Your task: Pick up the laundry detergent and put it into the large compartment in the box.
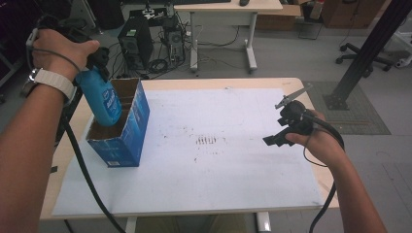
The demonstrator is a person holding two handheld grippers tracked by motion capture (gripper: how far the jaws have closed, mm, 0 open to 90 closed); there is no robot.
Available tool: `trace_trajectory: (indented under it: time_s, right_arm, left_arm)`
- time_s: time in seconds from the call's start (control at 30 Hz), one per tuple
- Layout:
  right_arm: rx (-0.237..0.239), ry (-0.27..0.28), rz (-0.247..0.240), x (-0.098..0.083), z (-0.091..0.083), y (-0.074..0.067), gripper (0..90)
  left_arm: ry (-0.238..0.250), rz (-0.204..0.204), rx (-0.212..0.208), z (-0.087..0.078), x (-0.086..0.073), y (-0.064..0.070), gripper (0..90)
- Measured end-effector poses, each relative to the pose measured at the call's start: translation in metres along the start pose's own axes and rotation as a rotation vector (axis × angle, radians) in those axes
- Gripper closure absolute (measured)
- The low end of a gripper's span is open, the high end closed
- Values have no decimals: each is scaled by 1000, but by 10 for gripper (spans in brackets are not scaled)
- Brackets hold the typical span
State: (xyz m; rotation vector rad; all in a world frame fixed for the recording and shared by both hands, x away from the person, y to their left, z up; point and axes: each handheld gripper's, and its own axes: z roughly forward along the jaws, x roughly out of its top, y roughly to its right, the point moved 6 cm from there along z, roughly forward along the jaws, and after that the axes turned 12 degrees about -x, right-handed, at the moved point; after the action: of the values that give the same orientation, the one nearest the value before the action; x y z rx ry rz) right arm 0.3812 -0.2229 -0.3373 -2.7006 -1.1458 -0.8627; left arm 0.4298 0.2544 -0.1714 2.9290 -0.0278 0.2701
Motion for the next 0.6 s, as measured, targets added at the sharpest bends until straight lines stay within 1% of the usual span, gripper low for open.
trace_trajectory:
  time_s: [0.23, 0.6]
  right_arm:
    - [-3, 0, 3, -1, -1, 1, 82]
    - [-1, -1, 3, 1, 0, 0, 82]
  left_arm:
    - [-4, -4, 3, 8, -1, -6, 373]
    - [-18, -2, -5, 24, -3, -8, 373]
